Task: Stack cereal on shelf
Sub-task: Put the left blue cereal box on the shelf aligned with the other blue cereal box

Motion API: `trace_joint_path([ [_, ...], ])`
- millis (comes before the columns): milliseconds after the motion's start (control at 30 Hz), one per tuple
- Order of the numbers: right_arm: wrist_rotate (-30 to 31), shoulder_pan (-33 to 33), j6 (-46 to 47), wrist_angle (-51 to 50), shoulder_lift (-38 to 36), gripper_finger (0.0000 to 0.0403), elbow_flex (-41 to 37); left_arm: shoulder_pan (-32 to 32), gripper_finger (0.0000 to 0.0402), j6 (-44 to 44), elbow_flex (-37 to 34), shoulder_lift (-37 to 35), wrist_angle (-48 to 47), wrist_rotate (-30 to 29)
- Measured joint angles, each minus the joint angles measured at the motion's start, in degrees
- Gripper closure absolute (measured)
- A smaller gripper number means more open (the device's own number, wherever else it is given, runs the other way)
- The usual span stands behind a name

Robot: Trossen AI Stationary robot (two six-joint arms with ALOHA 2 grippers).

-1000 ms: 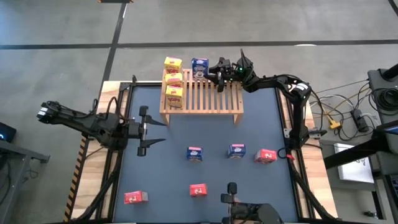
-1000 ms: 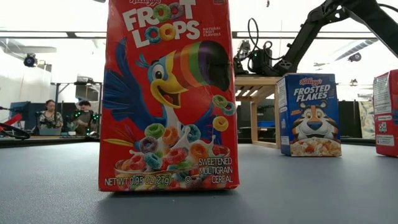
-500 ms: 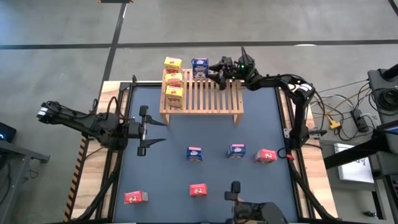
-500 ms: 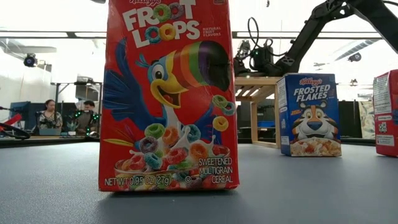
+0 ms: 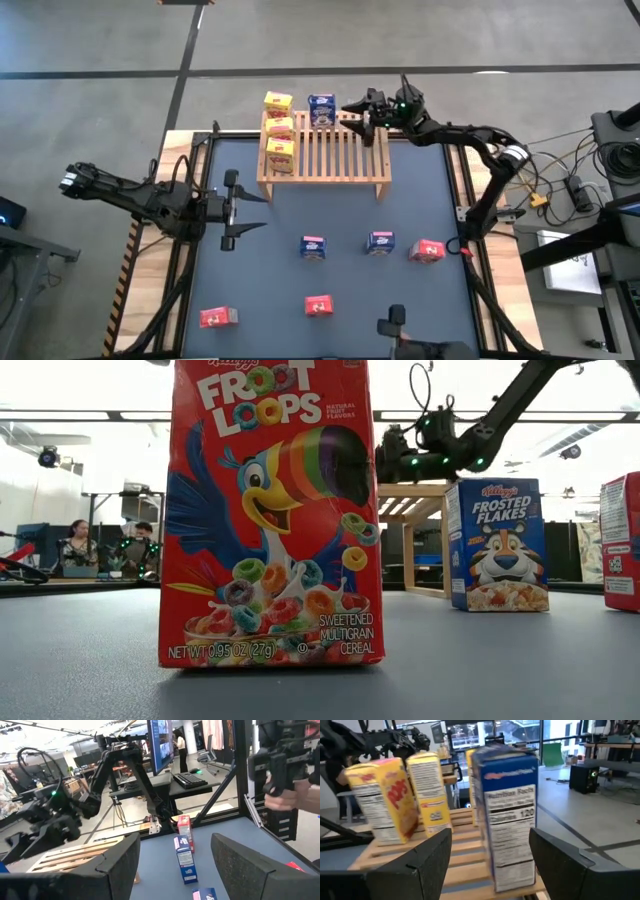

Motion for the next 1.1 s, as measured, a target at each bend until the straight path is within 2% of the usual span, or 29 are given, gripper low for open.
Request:
trace_joint_path([
  [167, -1.31, 0.82, 2.93, -0.06, -8.95, 0.0151, -6.25, -0.01, 0.0174, -0.03, 0.00, 0.00, 0.00, 0.00],
  [300, -1.27, 5.04, 2.81, 0.40, -19.21, 0.0158, -12.56, 0.01, 0.0174, -1.25, 0.00, 0.05, -0.01, 0.00],
  [433, 4.29, 11.12, 1.47, 0.00, -28.68, 0.0163, -19.44, 0.02, 0.0174, -1.31, 0.00, 0.75, 0.05, -0.04],
  [567, 10.18, 16.30, -0.20, -1.22, -36.02, 0.0163, -25.73, 0.07, 0.0174, -2.28, 0.00, 2.78, 0.36, -2.70],
  [733, 14.83, 19.77, 0.69, -1.57, -41.81, 0.0165, -32.32, 0.47, 0.0174, -4.98, 0.00, 7.06, 0.44, -3.96],
  [1000, 15.17, 25.06, 0.06, -1.01, -47.00, 0.0166, -37.93, 0.45, 0.0174, -11.15, -0.02, 16.46, 5.93, -3.91],
  [1100, 17.15, 26.36, 0.12, -1.01, -48.19, 0.0165, -39.54, 0.45, 0.0174, -13.67, -0.02, 20.07, 7.34, -3.91],
])
